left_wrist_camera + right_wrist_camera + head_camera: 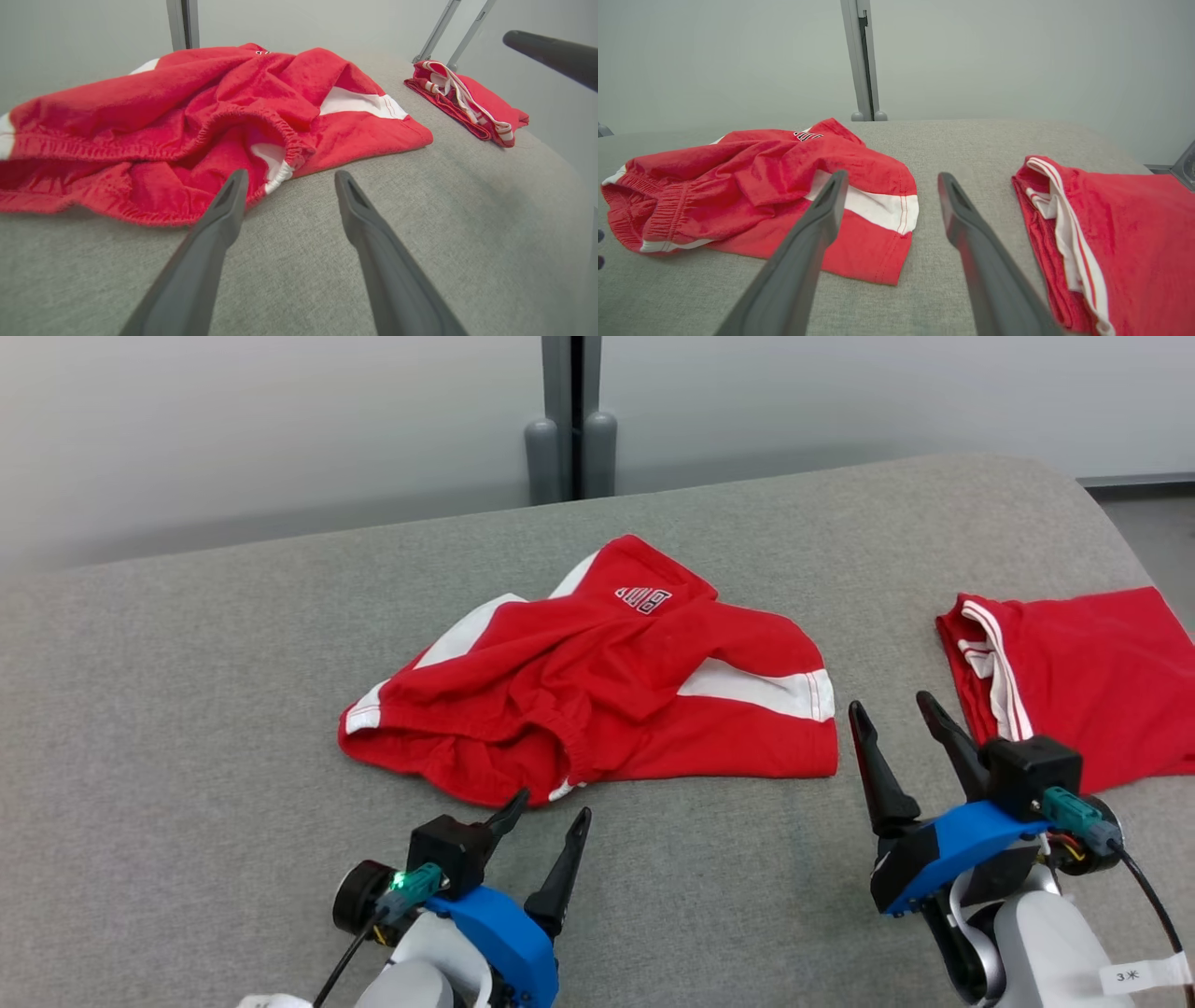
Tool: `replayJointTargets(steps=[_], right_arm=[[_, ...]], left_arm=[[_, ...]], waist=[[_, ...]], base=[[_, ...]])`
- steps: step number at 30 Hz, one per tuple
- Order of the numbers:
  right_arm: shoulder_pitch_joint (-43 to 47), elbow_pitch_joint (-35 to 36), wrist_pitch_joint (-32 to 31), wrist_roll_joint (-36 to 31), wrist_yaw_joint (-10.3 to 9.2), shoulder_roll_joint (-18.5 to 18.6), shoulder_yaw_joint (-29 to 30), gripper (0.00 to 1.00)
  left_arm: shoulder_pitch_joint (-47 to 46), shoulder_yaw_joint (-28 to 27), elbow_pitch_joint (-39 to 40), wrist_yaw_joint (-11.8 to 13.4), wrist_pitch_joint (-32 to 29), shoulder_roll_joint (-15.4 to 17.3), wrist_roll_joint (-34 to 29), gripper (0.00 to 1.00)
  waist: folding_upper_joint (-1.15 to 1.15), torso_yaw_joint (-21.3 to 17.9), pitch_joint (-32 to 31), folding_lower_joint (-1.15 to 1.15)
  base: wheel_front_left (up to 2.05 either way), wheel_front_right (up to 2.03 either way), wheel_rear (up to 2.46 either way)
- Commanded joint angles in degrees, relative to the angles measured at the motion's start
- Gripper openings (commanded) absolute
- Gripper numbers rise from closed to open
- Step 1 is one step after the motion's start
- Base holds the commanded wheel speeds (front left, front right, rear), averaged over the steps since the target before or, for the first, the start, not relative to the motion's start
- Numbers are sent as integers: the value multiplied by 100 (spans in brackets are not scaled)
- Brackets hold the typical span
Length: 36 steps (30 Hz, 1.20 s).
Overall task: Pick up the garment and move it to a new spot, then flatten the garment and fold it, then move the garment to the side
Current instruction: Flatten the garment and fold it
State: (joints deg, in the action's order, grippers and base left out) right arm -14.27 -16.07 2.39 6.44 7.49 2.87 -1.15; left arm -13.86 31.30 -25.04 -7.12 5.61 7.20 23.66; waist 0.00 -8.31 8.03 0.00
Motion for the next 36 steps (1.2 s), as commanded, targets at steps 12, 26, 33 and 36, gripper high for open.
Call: replayJointTargets(steps=[12,26,33,36], right_arm=[[-346,-503,235,256,3,4,-270,100],[-1824,-2514,-663,432,3,4,229,100],[-2388,-3731,-532,219,3,6,332,20],[-2487,-4098,-460,136,3,4,405,0]], left_arm=[[-835,244,-927,-44,222,74,179,0],[-1056,425,-1119,-46,566,-15,505,0],[-1186,703,-1082,-46,678,-59,652,0],[-1228,717,-1111,-47,724,-36,722,0]], waist=[[0,-360,293,0],[0,149,633,0],[0,412,710,0],[0,425,699,0]], base=[[0,0,0],[0,0,0],[0,0,0],[0,0,0]])
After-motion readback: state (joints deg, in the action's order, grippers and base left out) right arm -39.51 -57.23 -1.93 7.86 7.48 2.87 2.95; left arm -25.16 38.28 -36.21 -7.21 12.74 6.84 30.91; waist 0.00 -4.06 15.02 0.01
